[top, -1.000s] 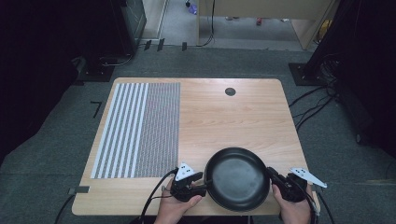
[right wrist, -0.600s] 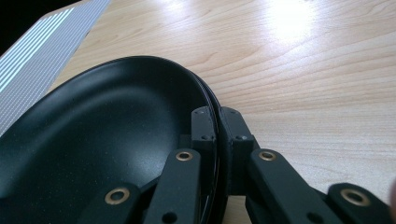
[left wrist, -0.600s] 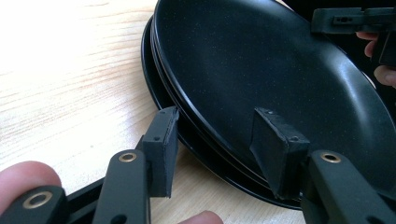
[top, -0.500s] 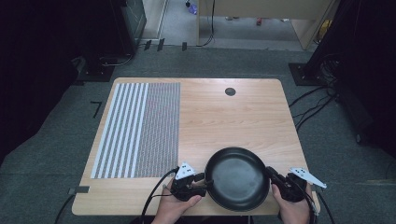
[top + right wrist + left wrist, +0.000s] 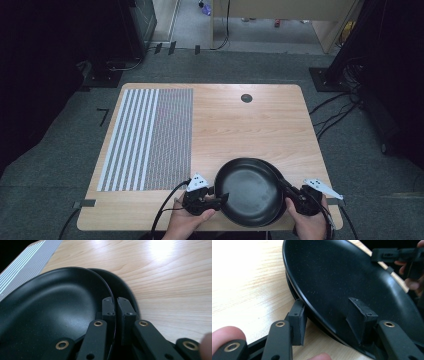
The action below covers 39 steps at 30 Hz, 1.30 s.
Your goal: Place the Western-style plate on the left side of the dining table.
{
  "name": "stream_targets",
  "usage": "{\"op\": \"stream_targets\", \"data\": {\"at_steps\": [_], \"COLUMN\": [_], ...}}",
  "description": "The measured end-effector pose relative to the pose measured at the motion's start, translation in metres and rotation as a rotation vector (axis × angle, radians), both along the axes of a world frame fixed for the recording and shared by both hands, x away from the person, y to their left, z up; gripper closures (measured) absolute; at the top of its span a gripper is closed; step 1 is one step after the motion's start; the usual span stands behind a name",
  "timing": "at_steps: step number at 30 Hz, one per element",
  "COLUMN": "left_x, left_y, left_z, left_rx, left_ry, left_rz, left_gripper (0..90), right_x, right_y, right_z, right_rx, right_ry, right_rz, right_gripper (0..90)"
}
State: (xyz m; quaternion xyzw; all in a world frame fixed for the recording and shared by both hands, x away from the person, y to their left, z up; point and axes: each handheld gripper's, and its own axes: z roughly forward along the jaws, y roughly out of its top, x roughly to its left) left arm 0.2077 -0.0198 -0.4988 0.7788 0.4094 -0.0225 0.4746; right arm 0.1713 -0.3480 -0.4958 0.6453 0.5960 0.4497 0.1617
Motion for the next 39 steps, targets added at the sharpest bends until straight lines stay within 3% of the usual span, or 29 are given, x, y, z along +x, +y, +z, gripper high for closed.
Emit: {"op": "stream_targets", "data": {"at_steps": [5, 8, 10, 18, 21, 25, 29, 30, 35, 36, 39], "left_x": [0.006, 0.006, 0.006, 0.006, 0.007, 0.009, 0.009, 0.009, 0.010, 0.010, 0.011], "left_y": [0.009, 0.009, 0.008, 0.012, 0.014, 0.015, 0.015, 0.015, 0.017, 0.018, 0.018], "left_z": [0.001, 0.003, 0.003, 0.004, 0.004, 0.004, 0.007, 0.007, 0.004, 0.004, 0.005], "left_rx": [-0.044, -0.025, -0.022, -0.034, -0.044, -0.054, -0.039, -0.038, -0.065, -0.067, -0.069], "left_ry": [0.051, 0.036, 0.032, 0.044, 0.063, 0.082, 0.101, 0.109, 0.143, 0.150, 0.158], "left_rz": [0.003, 0.009, 0.006, 0.001, -0.005, -0.019, -0.021, -0.023, -0.025, -0.025, -0.024], "left_gripper": [57.1, 57.9, 57.9, 58.6, 59.0, 59.7, 61.4, 63.8, 65.4, 65.7, 66.3], "right_x": [0.001, 0.002, 0.002, 0.000, 0.000, 0.001, 0.001, -0.001, -0.002, -0.002, -0.002], "right_y": [0.000, 0.000, 0.000, -0.002, 0.000, 0.002, 0.001, -0.001, 0.001, -0.001, -0.001], "right_z": [-0.002, -0.007, -0.007, -0.014, -0.016, -0.018, -0.017, -0.016, -0.011, -0.012, -0.012], "right_rx": [0.041, 0.093, 0.099, 0.199, 0.211, 0.234, 0.287, 0.336, 0.352, 0.401, 0.405], "right_ry": [0.002, 0.021, 0.024, 0.071, 0.074, 0.078, 0.096, 0.073, 0.055, 0.070, 0.068], "right_rz": [0.009, 0.002, 0.000, -0.005, -0.005, -0.027, -0.057, -0.074, -0.099, -0.115, -0.114], "right_gripper": [85.9, 83.5, 83.4, 79.3, 77.8, 78.0, 80.3, 82.5, 83.6, 84.3, 84.1]}}
